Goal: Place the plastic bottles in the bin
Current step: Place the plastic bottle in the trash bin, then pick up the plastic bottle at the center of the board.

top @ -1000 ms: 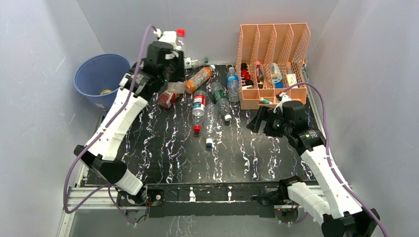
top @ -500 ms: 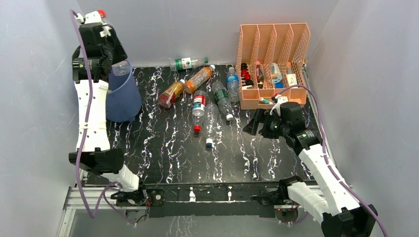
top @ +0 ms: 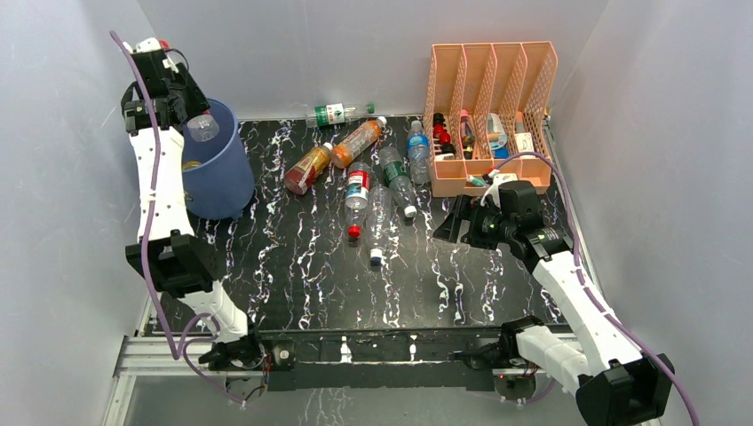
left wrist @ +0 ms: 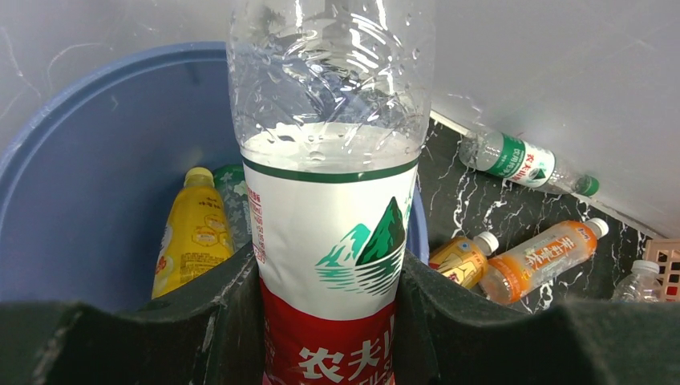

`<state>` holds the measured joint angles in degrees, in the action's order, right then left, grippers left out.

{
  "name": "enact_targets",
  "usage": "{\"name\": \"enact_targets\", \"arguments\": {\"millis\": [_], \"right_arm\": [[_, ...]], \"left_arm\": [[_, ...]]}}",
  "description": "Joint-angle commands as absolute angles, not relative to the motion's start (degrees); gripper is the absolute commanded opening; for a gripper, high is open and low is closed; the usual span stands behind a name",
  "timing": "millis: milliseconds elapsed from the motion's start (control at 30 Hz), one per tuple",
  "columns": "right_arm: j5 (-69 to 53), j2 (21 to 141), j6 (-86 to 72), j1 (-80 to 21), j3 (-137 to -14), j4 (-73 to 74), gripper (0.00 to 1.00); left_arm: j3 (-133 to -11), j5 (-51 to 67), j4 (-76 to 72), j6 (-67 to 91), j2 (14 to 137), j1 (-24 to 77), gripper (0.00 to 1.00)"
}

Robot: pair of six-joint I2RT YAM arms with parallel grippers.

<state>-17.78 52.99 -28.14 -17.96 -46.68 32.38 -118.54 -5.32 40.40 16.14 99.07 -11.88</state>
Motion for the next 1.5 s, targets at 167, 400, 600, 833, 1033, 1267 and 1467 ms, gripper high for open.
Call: {"name": "enact_targets", "arguments": {"millis": [167,400,600,833,1033,1267,1467], "right_arm": [[-19.86,53.18,-28.03,-17.58,-49.79,29.17,0.98],[-20.32,52.69,-28.03,-17.58,-49.66,29.27,0.98],[-20.82,52.25,-28.03,-17.58,-48.91,28.89,0.98],[-22.88,52.74,-28.03,-17.58,-48.9,26.93,0.98],[-26.11,54.14,-28.03,-17.58,-48.52,23.15,0.98],[-30.63,56.0,-28.03,-17.6,-45.92,17.29,0.98],[-31.41,57.97,-28.03,-17.67,-44.35,11.7,0.98]], "left_arm": [[-121.09,-5.86,39.98,17.93,102.59,-13.8,0.45],[-123.21,-5.21,42.33,19.28,102.47,-14.33,0.98],[-125.27,-3.92,44.38,19.45,99.31,-14.33,0.98],[-119.95,11.61,43.51,21.96,91.34,-12.78,0.98],[-116.01,10.85,44.85,21.4,85.62,1.54,0.9],[-105.57,8.54,43.1,25.34,80.9,16.8,0.68],[-95.68,2.75,40.56,27.73,79.46,30.6,0.62]]}}
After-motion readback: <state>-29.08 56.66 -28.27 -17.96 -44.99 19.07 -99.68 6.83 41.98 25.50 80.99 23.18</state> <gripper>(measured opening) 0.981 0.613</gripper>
